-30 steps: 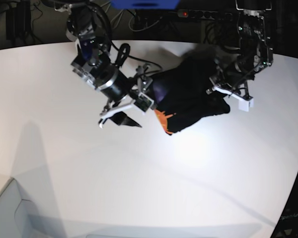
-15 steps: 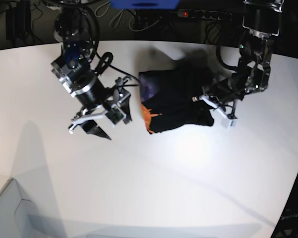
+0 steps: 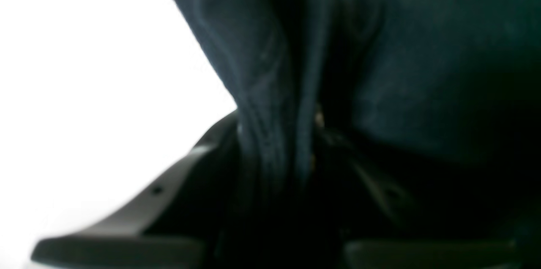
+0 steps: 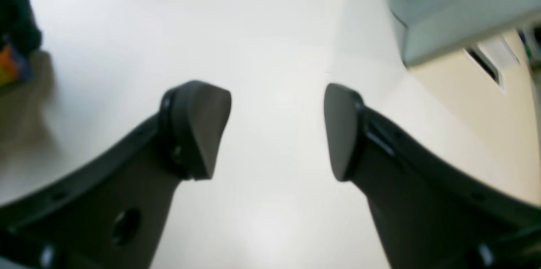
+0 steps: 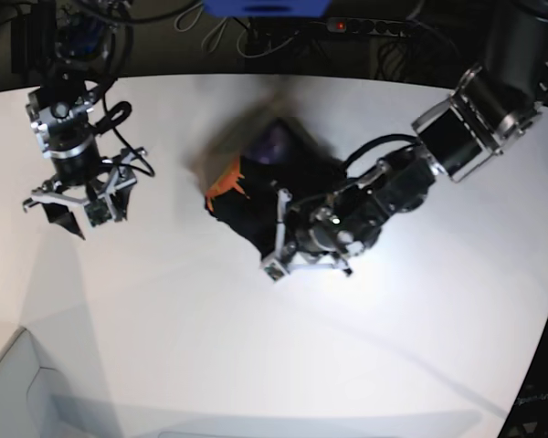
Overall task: Layout the t-shirt on the table in an organized manner, then fold the t-shirt properly
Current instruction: 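Grasp the bundle edge with the left gripper and flip it over, then release the bundle with the left gripper and pull the left arm away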
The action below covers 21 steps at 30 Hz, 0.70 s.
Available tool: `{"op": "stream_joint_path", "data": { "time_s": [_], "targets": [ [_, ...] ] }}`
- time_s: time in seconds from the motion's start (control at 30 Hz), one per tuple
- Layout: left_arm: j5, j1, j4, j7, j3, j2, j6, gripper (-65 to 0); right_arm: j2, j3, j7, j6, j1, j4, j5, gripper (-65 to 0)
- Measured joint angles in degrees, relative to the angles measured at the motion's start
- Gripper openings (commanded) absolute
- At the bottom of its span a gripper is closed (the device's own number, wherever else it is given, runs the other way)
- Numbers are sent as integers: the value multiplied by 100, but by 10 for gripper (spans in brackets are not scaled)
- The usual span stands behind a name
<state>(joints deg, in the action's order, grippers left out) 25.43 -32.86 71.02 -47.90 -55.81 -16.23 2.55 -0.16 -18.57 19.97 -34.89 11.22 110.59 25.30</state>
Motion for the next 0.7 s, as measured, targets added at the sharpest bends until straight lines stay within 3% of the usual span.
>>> {"op": "stream_joint_path", "data": {
  "time_s": [0.1, 0.2, 0.3, 0.4, 0.53, 0.7],
  "targets": [
    [-245, -337, -319, 177, -562, 463, 223, -648, 4, -337, -61, 2, 76, 2, -20, -262],
    [-669, -562, -822, 518, -887, 918, 1237, -648, -2, -586, -17, -15, 225, 0, -4, -262],
    [-1596, -608, -1252, 885, -1010, 1318, 2203, -648, -11, -813, -13, -15, 328, 0, -2, -262],
    [-2621, -601, -1523, 1147, -992, 1628, 2848, -648, -127, -1012, -22, -20, 402, 0, -7, -262],
    [-3845, -400, -1580, 1436, -927, 1816, 3213, -648, -297, -1314, -31, -17, 404, 24, -2, -262],
    [-4083, -382, -1580, 1351, -916, 1915, 3412, -645, -413, -1368, -50, -17, 437, 151, -13, -262]
  ]
}}
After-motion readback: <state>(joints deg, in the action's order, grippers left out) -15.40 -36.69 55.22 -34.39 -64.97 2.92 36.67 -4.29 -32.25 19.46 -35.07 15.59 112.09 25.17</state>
